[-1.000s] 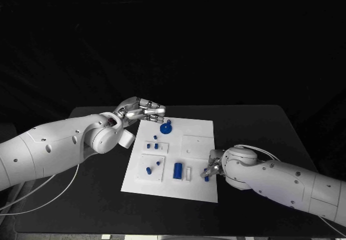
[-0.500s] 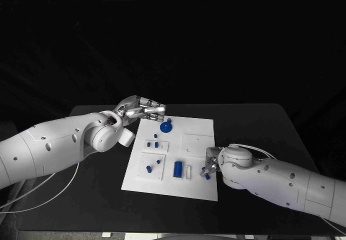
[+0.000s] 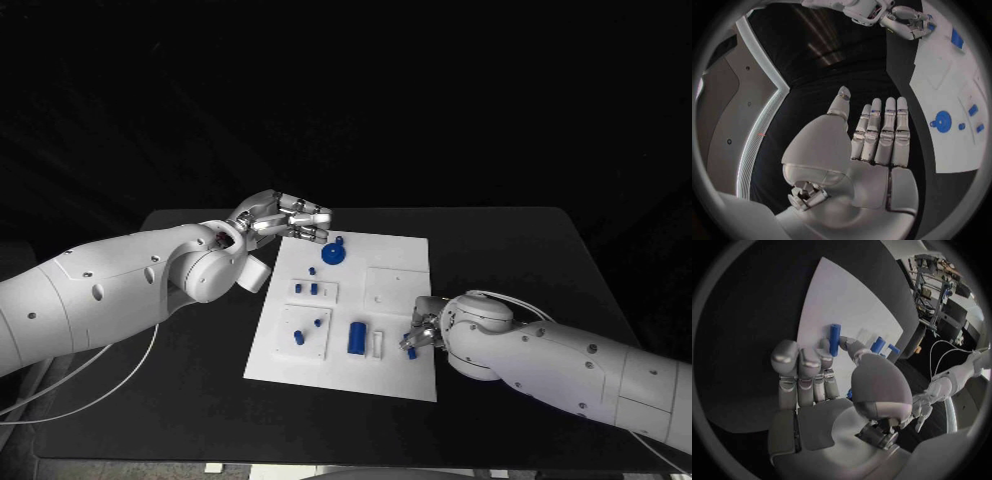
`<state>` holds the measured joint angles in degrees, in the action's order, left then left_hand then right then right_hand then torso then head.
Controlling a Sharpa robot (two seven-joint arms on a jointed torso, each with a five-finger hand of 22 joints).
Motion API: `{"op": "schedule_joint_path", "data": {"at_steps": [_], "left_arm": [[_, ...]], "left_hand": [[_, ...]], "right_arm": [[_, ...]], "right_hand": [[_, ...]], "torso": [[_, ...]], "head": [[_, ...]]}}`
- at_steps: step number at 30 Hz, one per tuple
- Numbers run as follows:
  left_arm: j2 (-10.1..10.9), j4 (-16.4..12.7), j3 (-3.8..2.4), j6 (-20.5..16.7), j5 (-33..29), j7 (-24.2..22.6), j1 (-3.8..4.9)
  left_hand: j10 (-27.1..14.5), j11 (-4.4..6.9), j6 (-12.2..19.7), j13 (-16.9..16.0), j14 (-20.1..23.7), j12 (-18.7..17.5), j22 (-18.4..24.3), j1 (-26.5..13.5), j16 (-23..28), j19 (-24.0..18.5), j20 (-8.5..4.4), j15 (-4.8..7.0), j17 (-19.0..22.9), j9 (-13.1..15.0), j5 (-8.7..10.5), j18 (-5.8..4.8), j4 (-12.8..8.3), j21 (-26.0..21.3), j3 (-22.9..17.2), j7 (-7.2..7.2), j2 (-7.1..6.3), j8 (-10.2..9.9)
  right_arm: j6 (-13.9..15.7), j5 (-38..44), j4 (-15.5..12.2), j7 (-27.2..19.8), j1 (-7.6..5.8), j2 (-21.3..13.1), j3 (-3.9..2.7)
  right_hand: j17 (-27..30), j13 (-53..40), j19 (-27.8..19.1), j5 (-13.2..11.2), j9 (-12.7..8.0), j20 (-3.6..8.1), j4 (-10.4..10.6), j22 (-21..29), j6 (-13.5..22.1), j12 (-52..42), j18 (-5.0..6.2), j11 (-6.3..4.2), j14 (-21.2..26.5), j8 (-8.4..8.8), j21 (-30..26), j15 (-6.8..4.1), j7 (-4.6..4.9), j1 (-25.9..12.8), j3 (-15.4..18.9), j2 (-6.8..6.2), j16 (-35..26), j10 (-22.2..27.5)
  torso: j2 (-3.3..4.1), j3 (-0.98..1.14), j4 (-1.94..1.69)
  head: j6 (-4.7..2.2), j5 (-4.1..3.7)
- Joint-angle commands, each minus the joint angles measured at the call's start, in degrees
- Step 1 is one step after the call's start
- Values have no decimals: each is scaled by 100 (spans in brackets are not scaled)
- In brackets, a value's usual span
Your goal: Assemble the parts on the task board
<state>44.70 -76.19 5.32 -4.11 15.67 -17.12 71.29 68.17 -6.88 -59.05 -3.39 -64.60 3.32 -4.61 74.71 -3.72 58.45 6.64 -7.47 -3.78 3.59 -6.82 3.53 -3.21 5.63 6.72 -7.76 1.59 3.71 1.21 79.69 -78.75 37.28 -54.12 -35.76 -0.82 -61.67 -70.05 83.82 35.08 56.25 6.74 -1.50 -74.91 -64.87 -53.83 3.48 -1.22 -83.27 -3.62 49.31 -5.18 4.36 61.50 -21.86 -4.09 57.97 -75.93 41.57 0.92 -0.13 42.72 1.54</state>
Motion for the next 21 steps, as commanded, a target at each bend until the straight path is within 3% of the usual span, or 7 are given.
{"op": "schedule_joint_path", "data": {"at_steps": [1,4,8,11,15,21], "left_arm": [[-1,-22,-3,64,6,-18,2],[3,-24,-3,63,6,-18,2],[9,-24,-3,63,6,-17,2],[8,-24,-3,62,6,-17,2],[6,-22,-3,64,6,-15,2],[4,-20,-3,66,6,-14,2]], "left_hand": [[-46,13,-7,-6,18,5,2,-20,17,-15,1,2,1,8,-17,-59,21,-7,22,-24,52,3],[-46,13,-7,-6,18,5,2,-20,17,-15,1,2,1,8,-17,-59,21,-7,22,-24,52,3],[-46,13,-7,-6,18,5,2,-20,17,-15,1,2,1,8,-17,-59,21,-7,22,-24,52,3],[-46,13,-7,-6,18,5,2,-20,17,-15,1,2,1,8,-17,-59,21,-7,22,-24,52,3],[-46,13,-7,-6,18,5,2,-20,17,-15,1,2,1,8,-17,-59,21,-7,22,-24,52,3],[-46,13,-7,-6,18,5,2,-20,17,-15,1,2,1,8,-17,-59,21,-7,22,-24,52,3]], "right_arm": [[-94,-853,125,276,176,-92,125],[58,-994,92,250,177,-140,120],[420,-1256,-6,156,176,-209,84],[653,-1468,-101,65,176,-252,23],[855,-1794,-254,-60,174,-299,-105],[1083,-2310,-394,-185,166,-306,-243]], "right_hand": [[-2,12,71,79,-5219,-21,-1460,-619,28,-19,57,-39,11,2,67,-11,84,-36,-1895,-27,-30,-6],[-7,16,61,161,-5218,-16,-1463,-619,-5,-16,58,-44,10,0,98,-17,76,-41,-1881,-39,-27,-9],[-4,14,64,96,-5217,-13,-1411,-600,-51,-26,46,-56,4,1,82,-24,60,-68,-1505,-10,-31,-28],[22,28,81,-99,-5203,-7,-1353,-588,-125,-3,37,-66,0,0,51,-32,34,-66,-1183,23,-59,-25],[33,30,117,-137,-5206,-2,-1353,-598,-140,0,26,-73,-2,-1,-28,-37,23,-60,-995,55,-66,-31],[61,34,143,-133,-5197,-1,-1348,-606,-187,7,17,-77,-1,-3,-77,-39,6,-24,-782,95,-89,-28]], "torso": [[1,-6,4],[1,-5,6],[-5,-1,12],[-5,-4,12],[0,-4,4],[4,-5,2]], "head": [[-1,12],[1,16],[-7,19],[-14,15],[-27,6],[-27,8]]}}
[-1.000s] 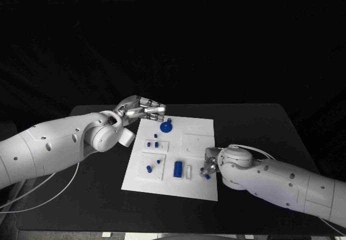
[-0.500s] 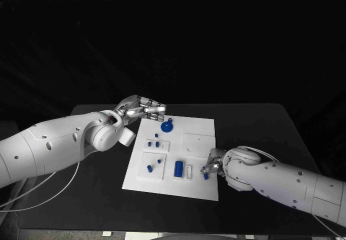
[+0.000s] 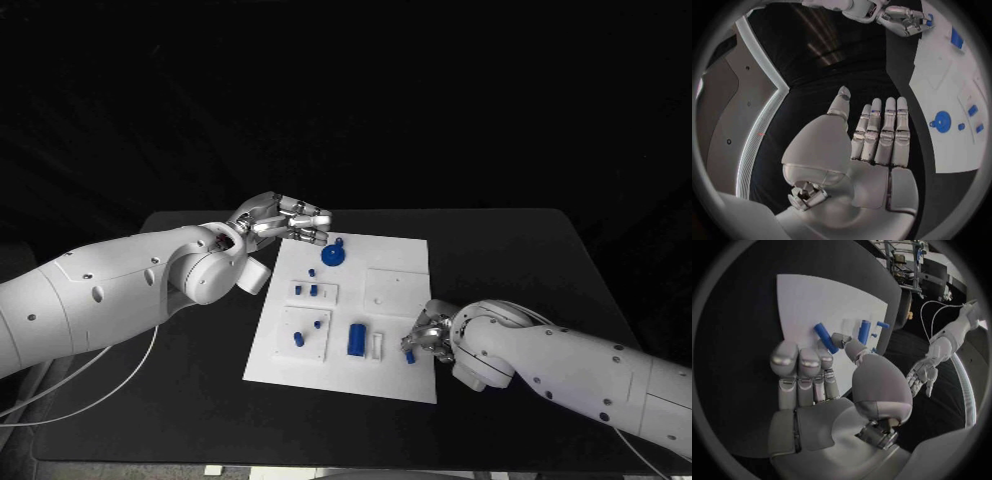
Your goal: Assemble the parts on the task board
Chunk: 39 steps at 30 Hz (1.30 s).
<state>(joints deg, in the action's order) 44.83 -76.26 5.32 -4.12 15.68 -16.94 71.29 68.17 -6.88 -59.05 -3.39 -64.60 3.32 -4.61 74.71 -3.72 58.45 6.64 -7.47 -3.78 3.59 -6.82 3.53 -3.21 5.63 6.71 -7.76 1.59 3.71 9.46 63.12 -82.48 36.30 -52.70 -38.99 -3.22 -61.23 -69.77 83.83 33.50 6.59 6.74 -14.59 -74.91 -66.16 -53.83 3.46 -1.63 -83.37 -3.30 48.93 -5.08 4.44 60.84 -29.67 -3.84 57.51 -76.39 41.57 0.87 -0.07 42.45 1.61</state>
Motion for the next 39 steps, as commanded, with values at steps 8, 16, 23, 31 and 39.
{"op": "schedule_joint_path", "data": {"at_steps": [8,16,23,31,39], "left_arm": [[-10,-11,-3,67,5,-29,2],[-21,-8,-3,73,5,-27,3],[-16,-9,-3,71,5,-21,3],[-22,-13,-2,79,5,-11,3],[-22,-12,-2,85,5,1,3]], "left_hand": [[-46,13,-7,-6,18,5,2,-20,17,-15,1,2,1,8,-17,-59,20,-7,22,-24,52,3],[-41,14,-4,-6,18,7,1,-18,17,-13,0,2,1,8,-15,-58,31,-8,23,-25,52,4],[-41,14,-4,-6,18,7,1,-18,17,-13,0,2,1,8,-15,-58,31,-8,23,-25,52,4],[-41,14,-4,-6,18,7,1,-18,17,-13,0,2,1,8,-15,-58,31,-8,23,-25,52,4],[-45,13,-5,-6,18,6,2,-19,17,-15,2,2,1,8,-12,-59,40,-9,22,-24,52,4]], "right_arm": [[365,-1236,8,-141,0,154,-54],[274,-1270,140,-66,-5,345,-55],[268,-1089,252,24,-6,437,-22],[298,-862,318,105,-7,533,11],[222,-720,371,130,-8,595,40]], "right_hand": [[38,30,149,174,-130,10,-20,-602,-117,53,3,-50,8,-35,-109,-59,-33,52,312,93,-76,35],[33,31,164,89,-110,8,16,-603,-120,53,-2,-50,5,-34,-145,-58,-42,62,464,124,-73,33],[32,36,174,-93,-95,8,68,-601,-149,55,-6,-54,3,-34,-179,-58,-63,86,656,147,-75,28],[34,46,196,-946,-80,8,280,-599,-210,49,-19,-65,-5,-33,-210,-59,-120,131,1058,222,-75,9],[35,68,211,-1924,-66,16,569,-599,-320,54,-33,-79,-9,-35,-253,-67,-184,135,1327,278,-76,-13]], "torso": [[2,-4,-3],[2,3,-5],[6,10,-6],[4,12,-1],[8,7,-4]], "head": [[6,0],[-9,-4],[0,13],[2,9],[10,11]]}}
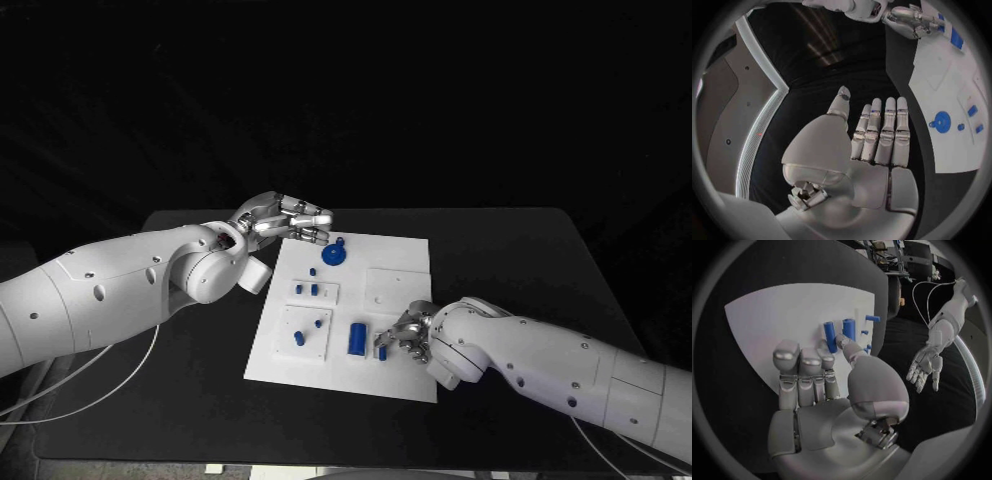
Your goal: Assemble the parts on the task board
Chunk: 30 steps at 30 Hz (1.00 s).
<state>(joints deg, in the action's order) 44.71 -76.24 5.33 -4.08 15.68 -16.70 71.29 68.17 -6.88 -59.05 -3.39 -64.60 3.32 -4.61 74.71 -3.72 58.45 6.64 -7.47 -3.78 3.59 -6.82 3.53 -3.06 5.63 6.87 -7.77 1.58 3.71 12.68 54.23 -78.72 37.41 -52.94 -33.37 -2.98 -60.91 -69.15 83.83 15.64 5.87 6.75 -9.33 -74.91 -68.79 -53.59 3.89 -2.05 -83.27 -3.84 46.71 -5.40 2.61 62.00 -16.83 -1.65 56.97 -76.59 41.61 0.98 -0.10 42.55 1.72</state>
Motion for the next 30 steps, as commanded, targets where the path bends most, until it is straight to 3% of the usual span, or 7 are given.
{"op": "schedule_joint_path", "data": {"at_steps": [1,6,20,24,27,30], "left_arm": [[-10,-14,-3,82,5,-22,3],[-19,-7,-2,89,5,-14,3],[-30,0,-2,97,5,-9,3],[-30,0,-2,95,5,-8,3],[-31,1,-2,94,5,-8,3],[-32,2,-2,94,5,-8,3]], "left_hand": [[-45,13,-6,-6,18,6,1,-19,17,-15,2,2,1,8,-12,-58,25,-9,7,-24,52,4],[-45,13,-6,-6,18,6,1,-19,17,-15,2,2,1,8,-12,-58,25,-9,7,-24,52,4],[-45,12,-3,-6,26,6,2,-21,17,-18,3,0,1,8,-11,-59,33,-12,6,-26,54,3],[-45,12,-3,-6,26,6,2,-21,17,-18,3,0,1,8,-11,-59,33,-12,6,-26,54,3],[-45,12,-3,-6,26,6,2,-21,17,-18,3,0,1,8,-11,-59,33,-12,6,-26,54,3],[-45,12,-3,-6,26,6,2,-21,17,-18,3,0,1,8,-11,-59,33,-12,6,-26,54,3]], "right_arm": [[-100,170,-3,15,15,37,16],[-106,188,11,-35,14,85,22],[-316,225,113,-46,6,184,59],[-334,251,131,-52,5,192,76],[-330,268,134,-55,5,194,82],[-337,277,135,-59,5,196,85]], "right_hand": [[4,7,212,-193,6,16,69,-600,-63,29,-78,-38,-18,19,-31,-36,-3,21,60,60,-23,5],[-12,25,222,-347,14,23,225,-607,-127,37,-92,-50,-24,17,-31,-41,-28,111,146,56,-7,-7],[-19,53,223,-388,20,26,222,-610,-164,60,-102,-56,-22,20,-27,-42,-40,153,203,62,-3,-14],[-14,62,219,-399,15,25,292,-606,-161,67,-100,-51,-21,19,-46,-41,-38,102,339,2,-12,-10],[-17,69,221,-833,13,23,434,-605,-161,69,-96,-43,-22,19,-54,-36,-28,76,533,-15,-12,-14],[-21,76,223,-1017,15,19,650,-606,-164,68,-94,-38,-23,18,-56,-33,-21,105,616,-85,-11,-18]], "torso": [[5,-2,-1],[1,-2,-3],[2,-6,-5],[1,-1,-4],[0,0,-1],[-1,1,2]], "head": [[1,0],[-2,8],[19,51],[27,61],[22,68],[21,71]]}}
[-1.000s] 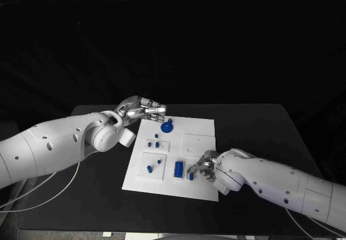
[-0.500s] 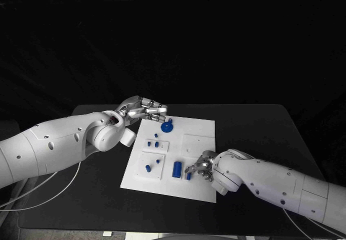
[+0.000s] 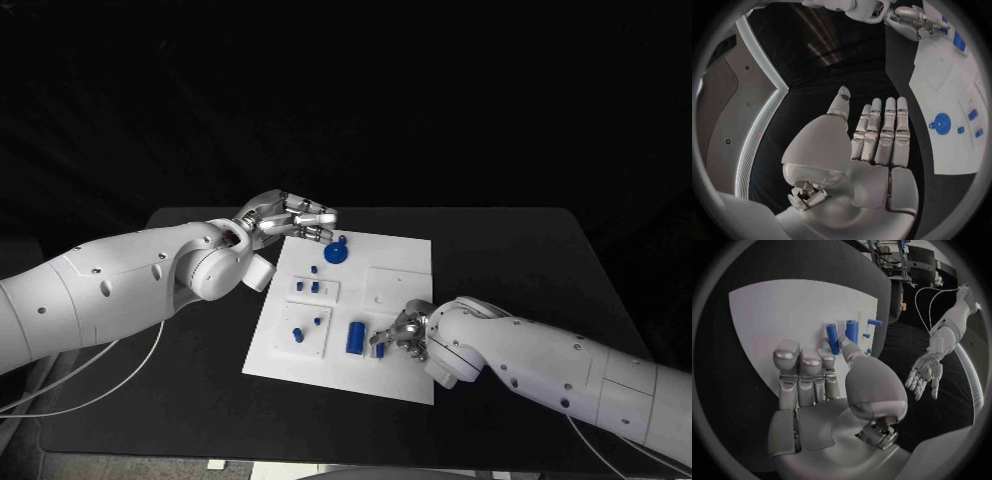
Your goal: Assemble the parts on the task board
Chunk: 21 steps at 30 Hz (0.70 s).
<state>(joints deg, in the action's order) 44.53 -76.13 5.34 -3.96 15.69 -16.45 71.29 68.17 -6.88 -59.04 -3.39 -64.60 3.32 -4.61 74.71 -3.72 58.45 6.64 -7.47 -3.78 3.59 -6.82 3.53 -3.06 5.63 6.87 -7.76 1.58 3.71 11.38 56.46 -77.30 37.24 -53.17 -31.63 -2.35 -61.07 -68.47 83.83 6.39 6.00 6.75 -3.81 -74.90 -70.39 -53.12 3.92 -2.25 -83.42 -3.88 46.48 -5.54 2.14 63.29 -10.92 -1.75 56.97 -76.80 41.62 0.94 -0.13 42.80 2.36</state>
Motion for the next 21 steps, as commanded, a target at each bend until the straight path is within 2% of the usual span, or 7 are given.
{"op": "schedule_joint_path", "data": {"at_steps": [1,3,9,14,21], "left_arm": [[-14,-9,-3,81,5,-33,3],[-14,-9,-3,81,5,-34,3],[-17,-6,-3,80,5,-35,3],[-21,-1,-3,84,5,-35,3],[-27,6,-3,84,6,-34,2]], "left_hand": [[-45,12,-3,-6,26,6,2,-21,17,-18,3,0,1,8,-11,-58,34,-12,6,-26,54,3],[-45,12,-3,-6,26,6,2,-21,17,-18,3,0,1,8,-11,-58,34,-12,6,-26,54,3],[-45,12,-3,-6,26,6,2,-21,17,-18,3,0,1,8,-11,-58,34,-12,6,-26,54,3],[-46,12,-4,-6,26,6,2,-19,17,-18,3,0,1,8,-13,-58,40,-12,4,-25,62,4],[-46,13,-5,-6,27,6,2,-18,17,-18,4,0,1,8,-15,-57,44,-13,3,-25,68,4]], "right_arm": [[-212,56,-7,-43,29,22,23],[-220,59,-7,-44,29,23,24],[-249,62,-2,-44,29,25,29],[-299,61,-4,-50,29,25,38],[-316,61,-60,-79,29,-11,42]], "right_hand": [[-8,11,223,-143,4,17,189,-606,-6,24,-97,-16,-8,21,-36,-16,31,-18,36,-106,-9,3],[-12,16,227,-162,12,15,364,-609,-5,22,-97,-11,-6,22,-29,-20,25,38,32,-168,-9,6],[-25,18,227,-325,31,14,607,-609,-9,12,-97,-7,-8,22,-29,-14,35,39,42,-260,1,-2],[-40,19,227,-326,39,11,630,-611,-24,7,-99,-10,-10,22,-21,-11,29,28,68,-195,15,-13],[-45,28,226,-312,45,10,662,-609,-27,17,-97,-11,-11,22,-25,-10,28,-10,88,-228,19,-13]], "torso": [[-2,5,4],[-1,6,4],[-2,5,4],[0,2,1],[-2,4,0]], "head": [[-4,7],[-2,8],[0,5],[12,5],[14,5]]}}
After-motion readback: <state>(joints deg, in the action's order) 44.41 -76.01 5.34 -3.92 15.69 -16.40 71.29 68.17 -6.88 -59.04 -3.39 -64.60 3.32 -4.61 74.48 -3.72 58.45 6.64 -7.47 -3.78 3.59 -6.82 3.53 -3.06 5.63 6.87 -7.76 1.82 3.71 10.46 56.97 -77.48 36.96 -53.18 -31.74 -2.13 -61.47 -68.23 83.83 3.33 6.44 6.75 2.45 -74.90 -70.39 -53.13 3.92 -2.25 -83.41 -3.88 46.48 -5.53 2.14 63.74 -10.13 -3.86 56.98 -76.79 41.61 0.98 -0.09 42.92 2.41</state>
